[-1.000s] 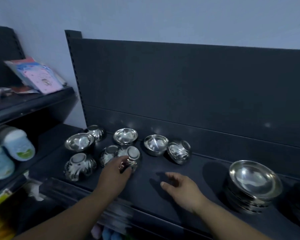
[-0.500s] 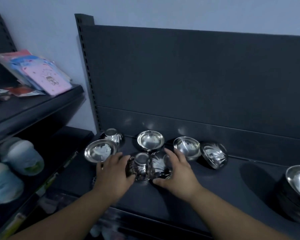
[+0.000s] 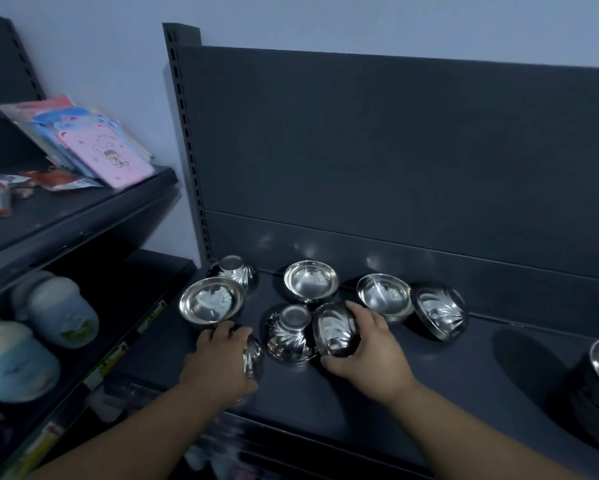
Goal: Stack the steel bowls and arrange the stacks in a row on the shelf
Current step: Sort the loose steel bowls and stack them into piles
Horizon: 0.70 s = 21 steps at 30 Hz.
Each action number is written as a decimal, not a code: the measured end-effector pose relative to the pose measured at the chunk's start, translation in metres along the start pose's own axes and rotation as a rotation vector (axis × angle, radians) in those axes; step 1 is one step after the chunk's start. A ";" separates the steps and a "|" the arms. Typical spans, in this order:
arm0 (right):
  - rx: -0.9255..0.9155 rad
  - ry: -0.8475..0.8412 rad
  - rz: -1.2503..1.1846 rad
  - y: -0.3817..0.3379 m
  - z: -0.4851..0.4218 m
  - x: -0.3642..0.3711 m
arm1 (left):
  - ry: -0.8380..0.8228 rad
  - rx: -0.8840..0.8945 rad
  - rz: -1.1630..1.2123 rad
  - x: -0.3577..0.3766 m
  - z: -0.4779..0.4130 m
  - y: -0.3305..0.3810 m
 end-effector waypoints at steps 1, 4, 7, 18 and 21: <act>0.040 0.015 -0.062 0.005 0.001 -0.005 | 0.004 -0.005 0.000 0.000 0.000 0.001; 0.256 0.006 -0.357 0.032 0.005 -0.011 | 0.019 -0.025 0.013 -0.001 0.000 0.003; 0.494 -0.084 -0.691 0.059 0.013 -0.004 | 0.025 -0.055 0.044 0.001 0.000 0.003; 0.663 -0.222 -0.826 0.083 0.031 -0.019 | 0.111 -0.160 0.077 0.002 0.008 0.001; 0.654 -0.172 -0.756 0.090 0.030 -0.026 | 0.151 -0.162 0.086 -0.007 0.012 0.005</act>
Point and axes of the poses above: each hand's wrist, its own z-axis away from the middle knuckle, its own x-axis out of the palm, y = z × x, the point moved 10 cm from there along -z, towards the middle knuckle, and after that the axes turned 4 degrees about y, right-handed, at the moved point
